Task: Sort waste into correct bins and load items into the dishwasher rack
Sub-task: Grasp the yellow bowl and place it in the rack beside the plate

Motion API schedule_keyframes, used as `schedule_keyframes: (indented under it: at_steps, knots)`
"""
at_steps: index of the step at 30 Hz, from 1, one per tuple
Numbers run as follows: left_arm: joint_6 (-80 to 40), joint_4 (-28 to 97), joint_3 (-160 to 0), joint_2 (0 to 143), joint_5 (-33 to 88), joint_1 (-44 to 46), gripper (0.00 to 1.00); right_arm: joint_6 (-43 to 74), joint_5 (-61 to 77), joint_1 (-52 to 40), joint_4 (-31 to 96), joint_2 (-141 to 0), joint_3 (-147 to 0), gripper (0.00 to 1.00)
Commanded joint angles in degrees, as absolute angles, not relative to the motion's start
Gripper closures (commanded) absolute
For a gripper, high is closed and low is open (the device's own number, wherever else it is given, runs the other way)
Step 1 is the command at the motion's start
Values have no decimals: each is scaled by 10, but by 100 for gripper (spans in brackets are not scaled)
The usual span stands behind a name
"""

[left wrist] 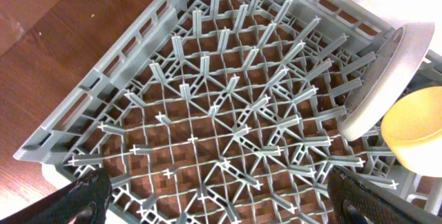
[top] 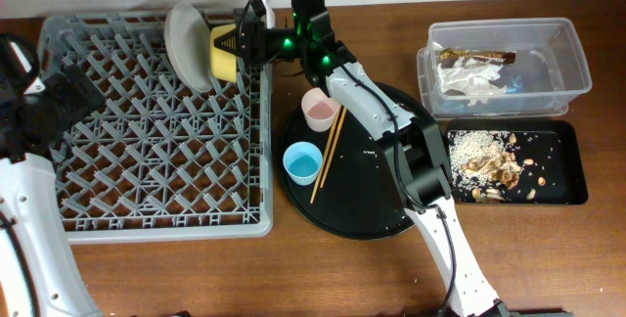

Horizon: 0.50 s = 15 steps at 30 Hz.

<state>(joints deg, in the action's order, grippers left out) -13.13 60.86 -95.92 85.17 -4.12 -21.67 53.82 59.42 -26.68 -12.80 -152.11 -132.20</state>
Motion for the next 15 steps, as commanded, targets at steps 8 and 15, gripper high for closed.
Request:
schedule_keyframes:
  at_steps: [8, 15]
  knots:
    - [-135, 608, -966, 847, -44, -220, 1, 608, 647, -224, -128, -1527, -1385, 2]
    - [-135, 608, -966, 848, -44, -220, 0, 620, 652, -178, -72, -1527, -1479, 2]
